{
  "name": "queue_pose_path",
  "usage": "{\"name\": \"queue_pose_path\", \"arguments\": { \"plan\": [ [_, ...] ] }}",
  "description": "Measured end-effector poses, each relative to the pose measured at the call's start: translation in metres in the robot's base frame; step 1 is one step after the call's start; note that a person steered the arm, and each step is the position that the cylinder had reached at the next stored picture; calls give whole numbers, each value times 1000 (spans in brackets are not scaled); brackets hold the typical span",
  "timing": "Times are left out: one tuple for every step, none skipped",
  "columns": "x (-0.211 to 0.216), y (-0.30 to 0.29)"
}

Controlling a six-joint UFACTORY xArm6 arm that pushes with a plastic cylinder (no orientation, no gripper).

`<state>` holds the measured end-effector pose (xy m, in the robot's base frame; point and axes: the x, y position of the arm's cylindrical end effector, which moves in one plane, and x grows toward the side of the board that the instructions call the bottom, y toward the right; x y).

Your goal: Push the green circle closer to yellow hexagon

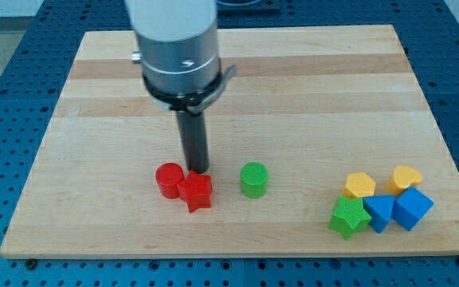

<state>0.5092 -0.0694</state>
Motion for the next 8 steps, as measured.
{"name": "queue_pose_path", "arguments": {
  "plan": [
    [26, 15],
    [29, 64],
    [29, 103],
    [29, 103],
    [24, 72],
    [8, 63],
    [4, 73],
    [5, 111]
  ]
}}
